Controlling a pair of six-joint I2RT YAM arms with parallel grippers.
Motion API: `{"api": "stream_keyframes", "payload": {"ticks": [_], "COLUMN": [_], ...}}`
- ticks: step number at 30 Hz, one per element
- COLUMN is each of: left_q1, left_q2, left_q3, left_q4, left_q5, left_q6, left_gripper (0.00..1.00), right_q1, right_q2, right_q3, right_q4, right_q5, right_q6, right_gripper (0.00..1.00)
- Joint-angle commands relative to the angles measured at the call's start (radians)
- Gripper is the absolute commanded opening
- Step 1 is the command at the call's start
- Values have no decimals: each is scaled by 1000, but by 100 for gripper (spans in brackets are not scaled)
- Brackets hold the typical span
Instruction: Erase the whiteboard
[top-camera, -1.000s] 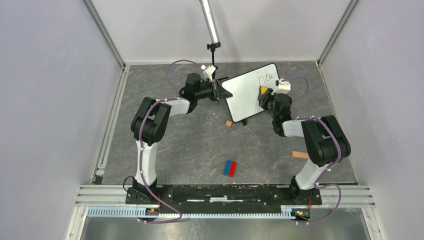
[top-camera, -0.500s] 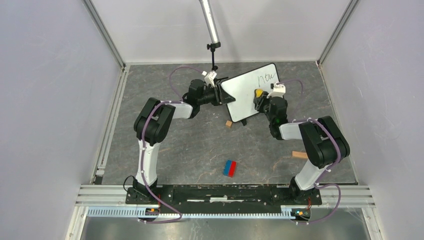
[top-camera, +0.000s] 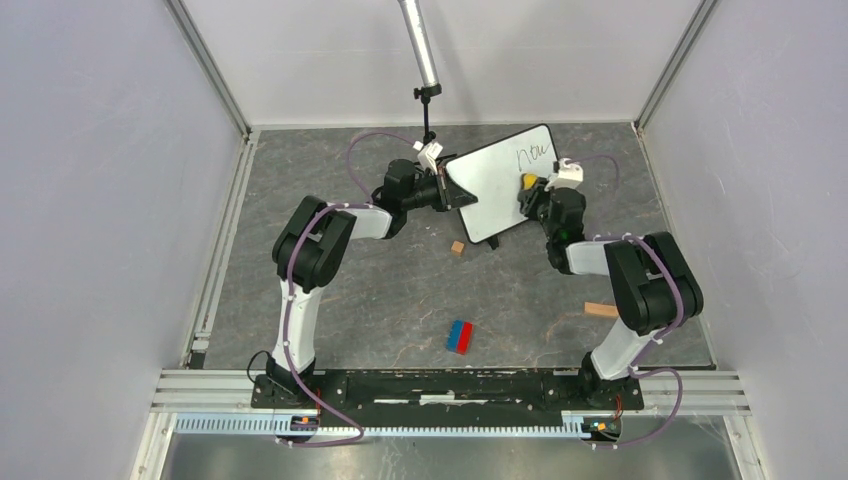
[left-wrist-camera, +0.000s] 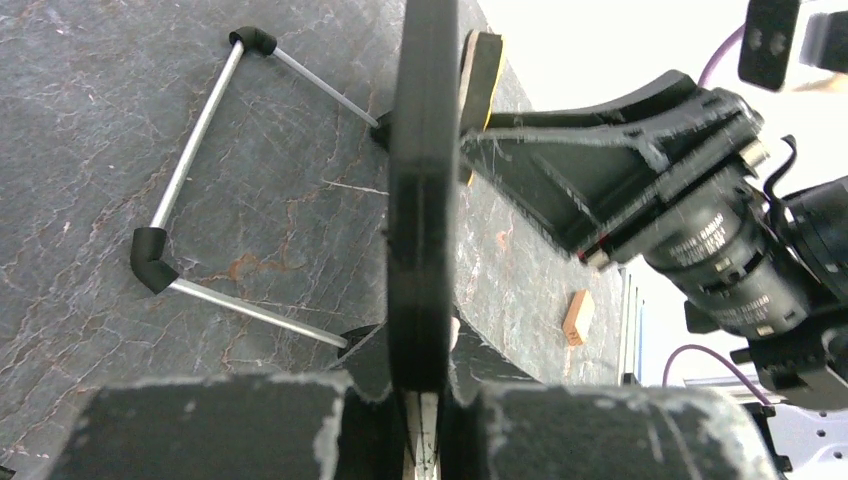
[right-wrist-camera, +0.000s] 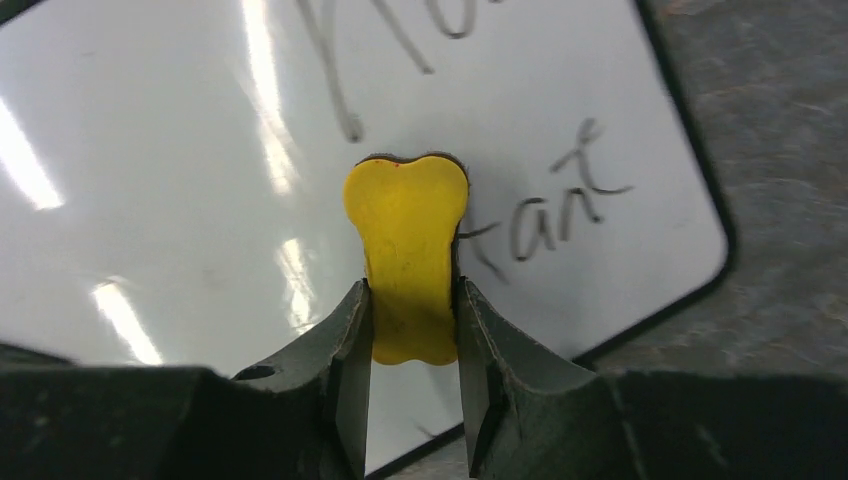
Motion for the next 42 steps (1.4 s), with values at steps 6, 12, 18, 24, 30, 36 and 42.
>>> {"api": "stream_keyframes", "payload": {"ticks": [6,12,18,24,30,36,42], "left_q1": [27,39,43,54,77,81,81], "left_q2": [3,12,10,13,42,43,55], "left_q3": [-4,-10,-18,-23,-34,-37,-33], "left_q4": [-156,-144,-148,-147,-64,-37,-13], "left_q5": [-103,-38,-25,4,63,87,105], "left_q6": [36,14,9,-18,-120,-154,-197], "left_gripper": [2,2,2,2,2,2,2], "right_q1": [-65,27,56,-43,-47,54,43], "right_q2": [13,-33,-22,-7,18,33,43], "right_q3": [-40,-108,-173,-162,-163,-155,-194], "right_q4": [-18,25,141,160,215,240,307], "right_q5": [-29,-48,-88,-103,-182,-184,-169], "right_q6": [19,16,74,44,49,42,83], "right_gripper": [21,21,21,21,21,20,20]}}
